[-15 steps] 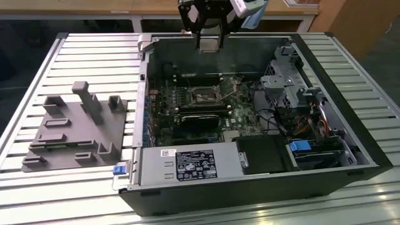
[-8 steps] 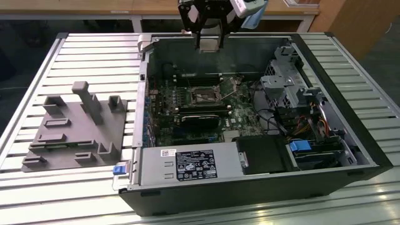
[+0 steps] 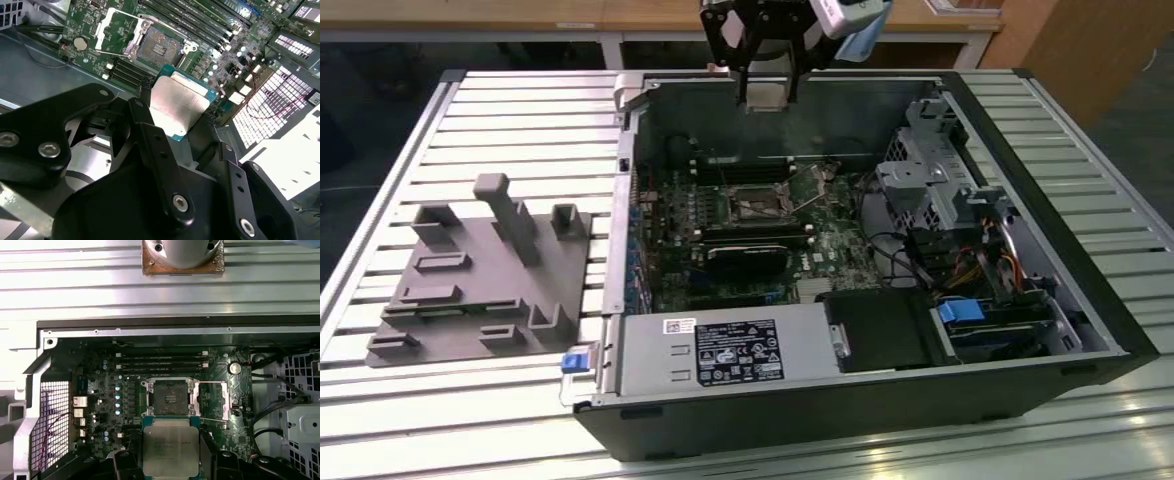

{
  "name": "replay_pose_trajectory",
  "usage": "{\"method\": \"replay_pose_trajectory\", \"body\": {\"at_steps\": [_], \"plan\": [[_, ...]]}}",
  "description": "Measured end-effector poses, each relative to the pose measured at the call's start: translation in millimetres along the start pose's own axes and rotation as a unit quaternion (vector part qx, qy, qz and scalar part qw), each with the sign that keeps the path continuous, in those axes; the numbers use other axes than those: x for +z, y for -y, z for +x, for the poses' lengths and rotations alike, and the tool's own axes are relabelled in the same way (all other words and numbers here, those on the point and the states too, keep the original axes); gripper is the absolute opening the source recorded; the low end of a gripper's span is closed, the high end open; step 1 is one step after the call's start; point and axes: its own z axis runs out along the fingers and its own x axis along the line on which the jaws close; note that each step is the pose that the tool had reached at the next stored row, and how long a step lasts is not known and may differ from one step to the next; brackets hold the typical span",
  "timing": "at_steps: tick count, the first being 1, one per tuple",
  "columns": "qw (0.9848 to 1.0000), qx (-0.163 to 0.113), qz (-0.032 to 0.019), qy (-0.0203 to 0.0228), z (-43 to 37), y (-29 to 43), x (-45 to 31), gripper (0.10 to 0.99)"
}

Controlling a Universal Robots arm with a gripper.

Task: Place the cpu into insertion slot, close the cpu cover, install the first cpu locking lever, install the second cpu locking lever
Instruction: 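Place the cpu into insertion slot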

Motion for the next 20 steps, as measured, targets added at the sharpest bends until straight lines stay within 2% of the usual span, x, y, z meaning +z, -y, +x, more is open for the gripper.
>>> {"method": "replay_pose_trajectory", "body": {"at_steps": [12, 20], "plan": [[0.9996, 0.028, -0.0006, 0.0025, 0.0, 0.0, 0.1, 0.541], [0.9986, 0.052, -0.0010, 0.0047, 0.0, 0.0, 0.2, 0.541]]}}
